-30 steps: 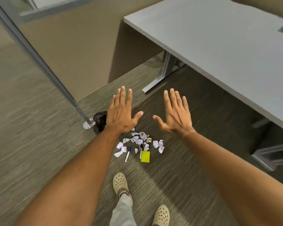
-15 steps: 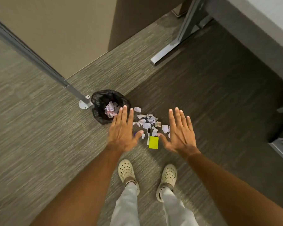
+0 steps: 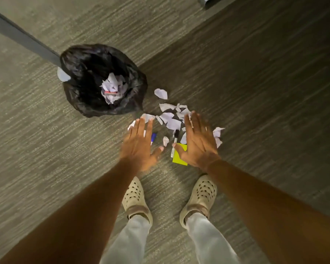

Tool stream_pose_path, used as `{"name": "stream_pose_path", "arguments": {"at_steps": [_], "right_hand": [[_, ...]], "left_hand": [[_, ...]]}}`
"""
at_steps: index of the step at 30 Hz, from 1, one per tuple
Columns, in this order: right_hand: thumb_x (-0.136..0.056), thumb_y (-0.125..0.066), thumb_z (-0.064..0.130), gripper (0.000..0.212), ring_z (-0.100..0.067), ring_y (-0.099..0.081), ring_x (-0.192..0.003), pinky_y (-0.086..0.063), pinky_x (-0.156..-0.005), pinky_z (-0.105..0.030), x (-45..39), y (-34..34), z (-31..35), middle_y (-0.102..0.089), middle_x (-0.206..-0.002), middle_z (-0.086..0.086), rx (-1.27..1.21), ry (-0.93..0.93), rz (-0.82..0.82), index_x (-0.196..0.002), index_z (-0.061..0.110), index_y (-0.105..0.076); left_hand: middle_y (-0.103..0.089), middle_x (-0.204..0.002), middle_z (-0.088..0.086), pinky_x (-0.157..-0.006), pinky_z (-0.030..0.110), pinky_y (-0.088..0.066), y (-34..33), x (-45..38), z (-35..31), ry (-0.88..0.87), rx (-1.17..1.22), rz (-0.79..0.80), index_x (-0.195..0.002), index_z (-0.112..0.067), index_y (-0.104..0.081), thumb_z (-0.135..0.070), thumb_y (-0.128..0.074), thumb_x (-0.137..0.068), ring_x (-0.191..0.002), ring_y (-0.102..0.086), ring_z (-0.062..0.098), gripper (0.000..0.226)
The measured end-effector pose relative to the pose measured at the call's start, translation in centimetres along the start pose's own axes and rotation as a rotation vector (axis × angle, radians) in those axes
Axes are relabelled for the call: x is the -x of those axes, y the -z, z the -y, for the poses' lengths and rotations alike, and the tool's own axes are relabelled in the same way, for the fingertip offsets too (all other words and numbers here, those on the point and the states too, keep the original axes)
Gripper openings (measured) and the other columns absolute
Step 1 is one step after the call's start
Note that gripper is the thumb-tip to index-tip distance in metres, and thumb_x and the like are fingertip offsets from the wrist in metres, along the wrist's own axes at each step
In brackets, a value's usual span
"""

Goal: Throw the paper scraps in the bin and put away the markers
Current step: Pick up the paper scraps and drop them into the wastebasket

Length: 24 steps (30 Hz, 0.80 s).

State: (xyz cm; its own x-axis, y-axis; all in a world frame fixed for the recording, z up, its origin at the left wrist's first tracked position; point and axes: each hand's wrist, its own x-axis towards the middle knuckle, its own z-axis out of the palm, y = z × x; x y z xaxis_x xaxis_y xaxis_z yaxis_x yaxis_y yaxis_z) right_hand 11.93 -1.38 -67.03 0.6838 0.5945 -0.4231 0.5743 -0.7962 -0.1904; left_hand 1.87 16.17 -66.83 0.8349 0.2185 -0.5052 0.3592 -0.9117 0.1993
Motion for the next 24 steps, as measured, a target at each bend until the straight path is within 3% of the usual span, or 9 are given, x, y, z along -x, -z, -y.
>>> {"name": "stream_pose_path", "arguments": {"at_steps": [5, 10, 17, 21, 24], "right_hand": [[-0.081, -0.052, 0.063, 0.100, -0.033, -0.009, -0.149, -0.013, -0.121, -0.051, -6.2, -9.1, -1.0, -0.010, -0.161, -0.017, -0.013, 0.019, 0.034, -0.153, 0.011, -0.007], [-0.080, -0.058, 0.059, 0.102, -0.034, -0.009, -0.149, -0.015, -0.121, -0.050, -11.2, -14.7, -1.8, -0.009, -0.160, -0.019, 0.065, 0.078, 0.036, -0.153, 0.009, -0.007], [-0.075, -0.063, 0.066, 0.109, -0.042, -0.003, -0.148, -0.017, -0.117, -0.060, -17.6, -17.1, -1.3, -0.002, -0.162, -0.014, 0.206, 0.119, 0.136, -0.152, 0.022, 0.001], [-0.074, -0.068, 0.061, 0.112, -0.046, 0.003, -0.146, -0.021, -0.113, -0.067, -18.4, -17.3, -0.7, 0.005, -0.162, -0.011, 0.225, 0.136, 0.208, -0.152, 0.028, 0.005], [-0.076, -0.070, 0.055, 0.109, -0.049, 0.004, -0.145, -0.024, -0.110, -0.067, -18.7, -17.0, -0.8, 0.008, -0.162, -0.010, 0.229, 0.147, 0.266, -0.152, 0.031, 0.004]], "left_hand": [[0.001, -0.160, 0.017, -0.119, 0.043, -0.009, -8.6, -4.7, 3.5, -0.013, -0.022, 0.065, -0.150, -0.014, 0.006, -0.061, -0.044, -0.086, -0.148, 0.001, 0.031, 0.094], [-0.002, -0.160, 0.018, -0.119, 0.049, -0.017, -14.4, -9.4, 6.7, -0.025, -0.081, 0.059, -0.150, -0.014, 0.002, -0.057, -0.051, -0.085, -0.147, -0.006, 0.036, 0.094], [-0.008, -0.159, 0.015, -0.104, 0.065, -0.033, -16.8, -14.6, 9.0, -0.017, -0.203, 0.034, -0.148, -0.027, 0.003, -0.049, -0.057, -0.084, -0.143, -0.011, 0.044, 0.090], [0.010, -0.160, 0.012, -0.101, 0.072, -0.029, -17.0, -15.6, 8.3, 0.032, -0.127, 0.101, -0.147, -0.034, 0.012, -0.029, -0.064, -0.085, -0.142, 0.002, 0.049, 0.098], [0.014, -0.159, 0.012, -0.099, 0.068, -0.038, -17.1, -15.9, 8.2, 0.009, -0.142, 0.131, -0.148, -0.033, 0.009, -0.024, -0.062, -0.088, -0.141, 0.000, 0.051, 0.094]]}}
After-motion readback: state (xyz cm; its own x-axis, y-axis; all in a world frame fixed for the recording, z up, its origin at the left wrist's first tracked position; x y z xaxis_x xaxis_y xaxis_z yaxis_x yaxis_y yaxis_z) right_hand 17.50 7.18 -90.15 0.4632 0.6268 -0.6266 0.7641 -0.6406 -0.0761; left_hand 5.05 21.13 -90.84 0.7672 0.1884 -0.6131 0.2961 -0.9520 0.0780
